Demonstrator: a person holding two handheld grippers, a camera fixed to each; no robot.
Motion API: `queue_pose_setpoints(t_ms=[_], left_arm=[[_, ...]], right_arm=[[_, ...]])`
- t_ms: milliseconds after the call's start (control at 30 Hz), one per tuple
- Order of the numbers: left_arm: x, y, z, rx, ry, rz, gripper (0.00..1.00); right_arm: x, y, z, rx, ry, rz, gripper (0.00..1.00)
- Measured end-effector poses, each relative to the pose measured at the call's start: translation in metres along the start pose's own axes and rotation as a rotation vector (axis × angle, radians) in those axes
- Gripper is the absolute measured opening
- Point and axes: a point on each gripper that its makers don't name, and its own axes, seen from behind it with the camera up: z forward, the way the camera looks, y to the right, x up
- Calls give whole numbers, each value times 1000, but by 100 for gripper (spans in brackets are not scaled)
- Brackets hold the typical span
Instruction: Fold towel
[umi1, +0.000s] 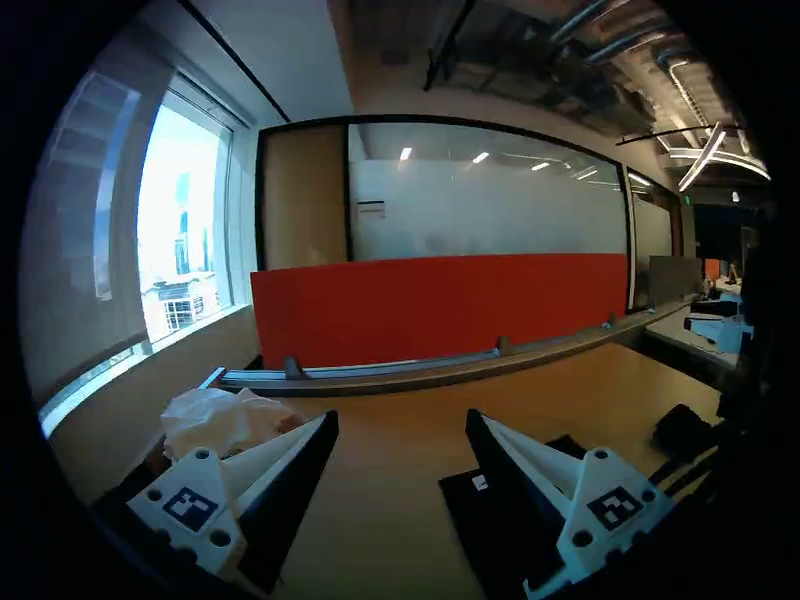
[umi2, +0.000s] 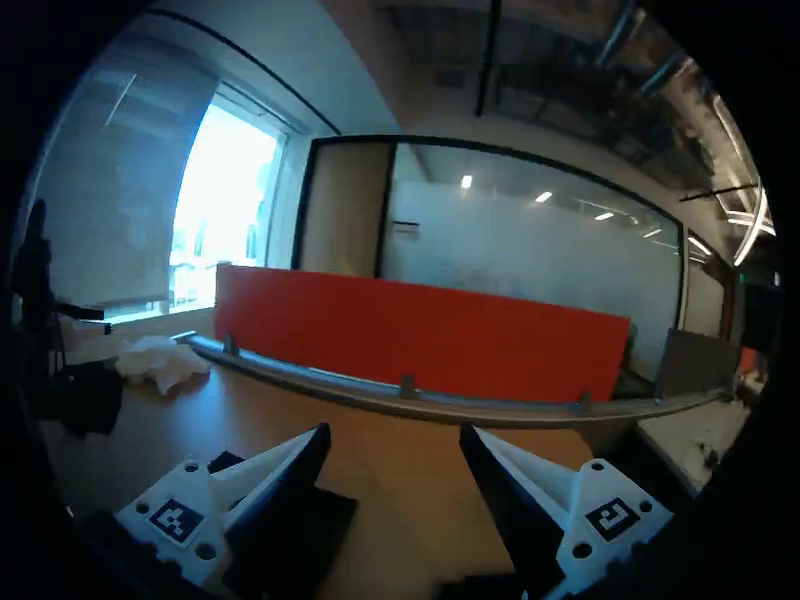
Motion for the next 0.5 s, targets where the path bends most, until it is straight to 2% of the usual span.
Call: queue_pose_setpoints(t_ms=[300, 500], left_arm=[[-9, 21, 3, -115, -87, 32, 94], [-25, 28, 6, -145, -130, 55, 94]], right_arm=[[3, -26, 3, 152, -73, -57, 100], [-5, -32, 5, 194, -108, -65, 100]])
